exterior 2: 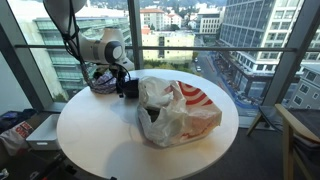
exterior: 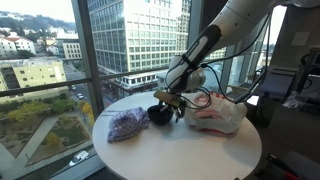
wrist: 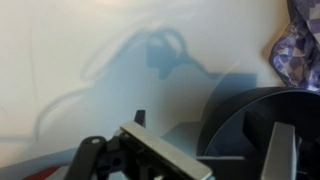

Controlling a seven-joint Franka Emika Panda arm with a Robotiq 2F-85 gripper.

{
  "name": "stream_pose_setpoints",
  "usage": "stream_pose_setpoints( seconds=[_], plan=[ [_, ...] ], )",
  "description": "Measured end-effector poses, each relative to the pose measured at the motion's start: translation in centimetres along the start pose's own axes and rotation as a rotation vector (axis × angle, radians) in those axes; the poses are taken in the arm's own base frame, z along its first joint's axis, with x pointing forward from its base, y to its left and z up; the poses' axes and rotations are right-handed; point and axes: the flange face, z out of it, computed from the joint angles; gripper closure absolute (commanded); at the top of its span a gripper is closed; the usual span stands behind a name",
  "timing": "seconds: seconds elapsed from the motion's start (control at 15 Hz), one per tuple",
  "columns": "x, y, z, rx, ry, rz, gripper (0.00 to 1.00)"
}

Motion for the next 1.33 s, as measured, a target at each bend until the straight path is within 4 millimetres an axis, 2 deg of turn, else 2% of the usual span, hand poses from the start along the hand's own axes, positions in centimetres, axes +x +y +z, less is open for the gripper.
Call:
stream_pose_setpoints(
  seconds=[0.2, 0.27, 0.33, 0.4, 0.67, 0.93, 1.13, 1.33],
  plan=[
    [0.4, -1.2, 2.3, 0.010, 0.015, 0.064, 0.00],
    [0.6, -1.4, 3.0, 0.010, 0.025, 0.079, 0.25],
    [0.9, -1.6, 3.6, 0.011, 0.035, 0.093, 0.25],
    [1.1, -1.8, 4.2, 0.012, 0.044, 0.104, 0.32],
    [1.4, -2.4, 5.3, 0.024, 0.071, 0.124, 0.64],
    [0.5, -3.1, 4.7, 0.032, 0.065, 0.114, 0.95],
    [-0.4, -3.6, 3.4, 0.022, 0.040, 0.108, 1.00],
    [-1.1, -3.7, 2.0, -0.002, -0.030, 0.108, 0.95]
  ],
)
